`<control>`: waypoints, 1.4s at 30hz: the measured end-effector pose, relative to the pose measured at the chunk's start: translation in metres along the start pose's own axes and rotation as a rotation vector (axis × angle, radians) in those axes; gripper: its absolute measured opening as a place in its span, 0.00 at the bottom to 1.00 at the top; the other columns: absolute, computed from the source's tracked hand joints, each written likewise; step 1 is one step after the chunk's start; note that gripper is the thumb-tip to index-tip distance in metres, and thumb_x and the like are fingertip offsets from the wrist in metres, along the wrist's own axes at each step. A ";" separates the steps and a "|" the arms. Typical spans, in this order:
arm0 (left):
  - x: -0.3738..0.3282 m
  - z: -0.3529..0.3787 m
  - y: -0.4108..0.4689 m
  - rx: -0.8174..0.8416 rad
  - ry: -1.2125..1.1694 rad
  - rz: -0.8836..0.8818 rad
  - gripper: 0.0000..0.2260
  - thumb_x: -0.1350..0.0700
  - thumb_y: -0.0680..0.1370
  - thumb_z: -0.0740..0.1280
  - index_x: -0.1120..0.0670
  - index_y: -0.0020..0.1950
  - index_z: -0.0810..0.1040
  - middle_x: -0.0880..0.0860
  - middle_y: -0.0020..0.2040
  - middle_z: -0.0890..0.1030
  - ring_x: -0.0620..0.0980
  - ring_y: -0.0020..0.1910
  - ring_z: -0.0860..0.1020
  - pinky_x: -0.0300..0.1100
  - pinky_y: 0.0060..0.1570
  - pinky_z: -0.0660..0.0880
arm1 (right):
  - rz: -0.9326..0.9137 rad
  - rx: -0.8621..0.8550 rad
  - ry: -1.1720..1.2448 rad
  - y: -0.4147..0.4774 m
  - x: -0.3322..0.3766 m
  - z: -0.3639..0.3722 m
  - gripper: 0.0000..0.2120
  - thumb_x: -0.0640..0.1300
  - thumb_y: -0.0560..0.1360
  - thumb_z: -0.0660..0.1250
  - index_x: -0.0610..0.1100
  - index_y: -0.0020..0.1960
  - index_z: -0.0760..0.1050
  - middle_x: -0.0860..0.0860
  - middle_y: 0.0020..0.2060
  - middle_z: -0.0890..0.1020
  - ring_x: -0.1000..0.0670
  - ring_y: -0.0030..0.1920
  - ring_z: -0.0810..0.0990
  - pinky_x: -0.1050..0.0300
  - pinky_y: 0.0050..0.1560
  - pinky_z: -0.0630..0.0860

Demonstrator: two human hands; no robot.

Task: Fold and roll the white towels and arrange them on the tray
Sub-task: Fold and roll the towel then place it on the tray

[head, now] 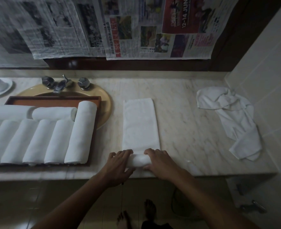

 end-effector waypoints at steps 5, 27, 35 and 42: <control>-0.007 0.001 -0.024 0.021 -0.164 -0.063 0.15 0.38 0.83 0.56 0.44 0.65 0.66 0.42 0.61 0.73 0.41 0.57 0.72 0.48 0.65 0.62 | 0.041 0.101 0.091 -0.009 -0.007 0.006 0.22 0.58 0.81 0.66 0.52 0.71 0.69 0.48 0.66 0.75 0.44 0.63 0.73 0.50 0.61 0.71; -0.030 0.014 0.000 -0.147 0.194 -0.028 0.28 0.45 0.79 0.67 0.55 0.77 0.69 0.57 0.75 0.72 0.58 0.74 0.71 0.60 0.68 0.71 | -0.081 -0.220 -0.259 -0.002 0.000 0.056 0.44 0.40 0.70 0.74 0.44 0.82 0.58 0.42 0.79 0.65 0.37 0.80 0.62 0.32 0.78 0.56; -0.010 0.012 0.025 -0.010 0.244 -0.028 0.37 0.47 0.75 0.73 0.56 0.80 0.61 0.53 0.75 0.70 0.56 0.71 0.71 0.56 0.67 0.73 | -0.136 -0.114 -0.274 0.023 -0.007 0.020 0.44 0.41 0.70 0.71 0.48 0.82 0.57 0.43 0.75 0.67 0.40 0.73 0.67 0.42 0.75 0.63; -0.003 0.017 -0.007 0.011 0.157 0.081 0.28 0.40 0.80 0.63 0.51 0.77 0.62 0.51 0.74 0.71 0.51 0.70 0.72 0.53 0.70 0.70 | -0.153 0.024 -0.112 0.004 -0.006 0.008 0.32 0.50 0.78 0.70 0.49 0.77 0.60 0.49 0.71 0.70 0.45 0.67 0.71 0.49 0.68 0.67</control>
Point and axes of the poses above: each hand's wrist, its own y-axis towards the middle knuckle, its own z-axis out of the palm, x = y × z, the point moved 1 cm from there along y, towards the middle knuckle
